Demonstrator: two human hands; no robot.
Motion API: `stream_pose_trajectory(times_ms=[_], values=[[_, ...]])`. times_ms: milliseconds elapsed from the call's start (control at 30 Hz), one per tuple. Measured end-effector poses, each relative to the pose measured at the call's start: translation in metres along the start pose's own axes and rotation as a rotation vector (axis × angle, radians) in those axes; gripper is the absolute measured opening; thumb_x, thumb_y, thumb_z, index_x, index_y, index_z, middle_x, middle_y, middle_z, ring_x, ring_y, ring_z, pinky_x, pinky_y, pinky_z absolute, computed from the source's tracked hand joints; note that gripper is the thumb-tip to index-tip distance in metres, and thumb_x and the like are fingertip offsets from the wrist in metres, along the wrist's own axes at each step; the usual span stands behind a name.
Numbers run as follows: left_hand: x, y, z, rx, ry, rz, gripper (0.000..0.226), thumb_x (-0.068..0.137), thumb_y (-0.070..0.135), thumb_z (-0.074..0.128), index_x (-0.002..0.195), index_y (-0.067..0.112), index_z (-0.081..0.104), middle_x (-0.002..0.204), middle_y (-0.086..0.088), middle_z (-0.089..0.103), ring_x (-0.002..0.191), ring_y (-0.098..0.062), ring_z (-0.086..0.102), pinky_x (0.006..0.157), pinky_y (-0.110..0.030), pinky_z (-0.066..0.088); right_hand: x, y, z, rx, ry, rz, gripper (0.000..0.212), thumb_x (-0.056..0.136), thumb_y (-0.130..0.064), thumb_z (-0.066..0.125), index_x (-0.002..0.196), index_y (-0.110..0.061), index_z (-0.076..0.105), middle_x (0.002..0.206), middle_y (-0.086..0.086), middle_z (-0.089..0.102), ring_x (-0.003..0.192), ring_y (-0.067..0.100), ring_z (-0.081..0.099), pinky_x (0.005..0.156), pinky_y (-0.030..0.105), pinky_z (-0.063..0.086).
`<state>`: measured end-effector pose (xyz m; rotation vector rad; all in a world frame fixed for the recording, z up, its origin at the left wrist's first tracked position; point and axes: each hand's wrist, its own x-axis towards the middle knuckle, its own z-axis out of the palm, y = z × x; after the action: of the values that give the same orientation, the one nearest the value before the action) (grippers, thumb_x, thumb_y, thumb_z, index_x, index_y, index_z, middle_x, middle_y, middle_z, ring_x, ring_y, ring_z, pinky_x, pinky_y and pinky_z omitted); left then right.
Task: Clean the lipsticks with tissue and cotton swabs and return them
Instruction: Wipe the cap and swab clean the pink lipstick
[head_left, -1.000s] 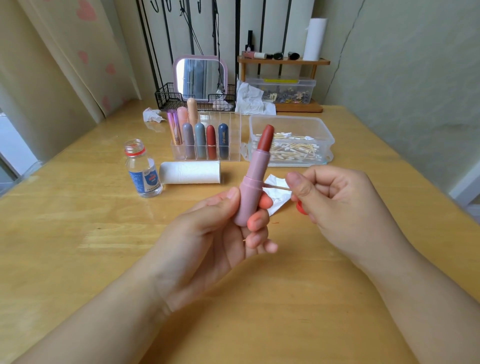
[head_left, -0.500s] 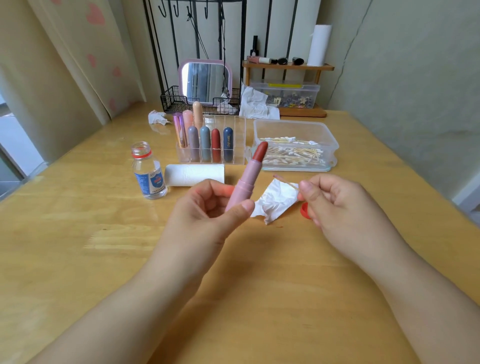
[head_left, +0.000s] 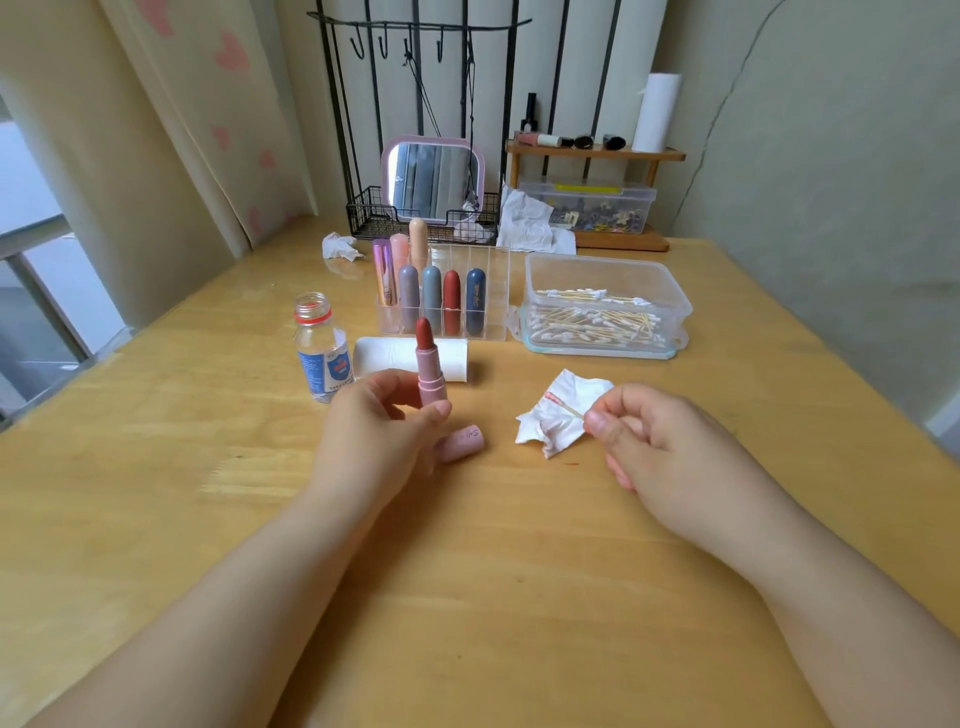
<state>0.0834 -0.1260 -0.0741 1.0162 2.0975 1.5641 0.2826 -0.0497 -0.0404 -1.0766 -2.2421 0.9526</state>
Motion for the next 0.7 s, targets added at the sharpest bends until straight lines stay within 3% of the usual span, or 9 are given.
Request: stream_pose_trajectory(times_ms=[200,433,700], values=[[0.009,-0.009,0.001,0.209,-0.023,0.025,0.009,0.079,0.022,0.075,0.085,0.023,0.067,0.070,0.013,0.058,0.058,-0.001,0.048,0.053,-0.019,0.032,-0.002,-0.006,0.004,0.009,-0.026,-0.002,0.023,0.097,-0.027,0.049,0.074,-0.025,0.053,0.051,-0.007,0.047,0.039,0.006,0.031,0.039,0.015,0.027],[0.008,-0.009,-0.002,0.213,-0.051,-0.021,0.013,0.077,0.021,0.076,0.081,0.018,0.064,0.059,0.007,0.059,0.042,0.001,0.049,0.043,-0.014,0.031,-0.004,-0.010,0.005,0.008,-0.028,-0.010,0.024,0.096,-0.026,0.049,0.072,-0.026,0.053,0.051,-0.005,0.047,0.039,0.006,0.032,0.039,0.015,0.026],[0.008,-0.009,-0.002,0.228,-0.057,-0.032,0.014,0.078,0.023,0.075,0.086,0.018,0.064,0.073,0.006,0.061,0.062,-0.007,0.052,0.054,-0.023,0.034,-0.006,-0.011,0.004,0.007,-0.043,-0.014,0.023,0.096,-0.028,0.049,0.074,-0.025,0.054,0.053,-0.002,0.047,0.041,0.007,0.030,0.040,0.016,0.026]])
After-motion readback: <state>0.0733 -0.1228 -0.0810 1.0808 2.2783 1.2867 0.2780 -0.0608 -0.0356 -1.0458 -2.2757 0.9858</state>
